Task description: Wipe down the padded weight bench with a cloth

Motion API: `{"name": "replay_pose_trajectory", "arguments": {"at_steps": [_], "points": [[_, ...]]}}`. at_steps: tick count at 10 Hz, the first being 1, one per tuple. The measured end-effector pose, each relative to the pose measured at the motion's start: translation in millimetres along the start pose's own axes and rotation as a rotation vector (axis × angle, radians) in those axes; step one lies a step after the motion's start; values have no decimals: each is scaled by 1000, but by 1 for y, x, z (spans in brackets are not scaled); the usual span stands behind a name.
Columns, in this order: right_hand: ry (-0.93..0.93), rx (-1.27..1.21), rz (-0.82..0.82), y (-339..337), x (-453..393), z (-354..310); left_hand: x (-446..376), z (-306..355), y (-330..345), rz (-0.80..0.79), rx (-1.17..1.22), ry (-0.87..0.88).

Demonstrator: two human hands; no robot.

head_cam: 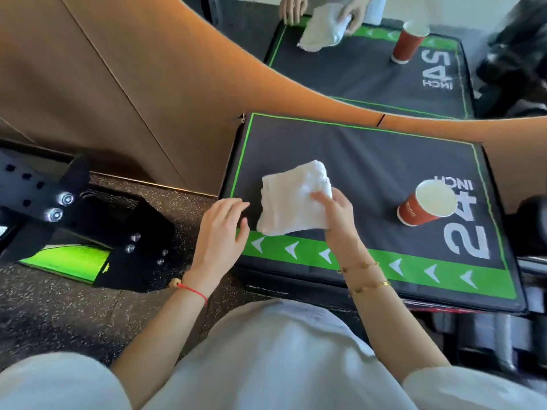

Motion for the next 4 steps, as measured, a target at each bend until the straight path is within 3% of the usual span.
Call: {"name": "replay_pose_trajectory", "arguments": {"at_steps": [2,4], "points": [[-141,536,309,-42,10,-4,0,-5,24,-80,-34,95],[-284,879,419,-37,28,-10,0,-9,29,-117,-64,129]]}}
Point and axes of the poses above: each hand's wrist, its own x-axis away from the middle knuckle, its own y-axis out of the palm, z = x × y, the point moved 10 cm from there along -x, towards the middle knuckle, and after that the axes turned 1 degree about y, right-handed, at the moved point
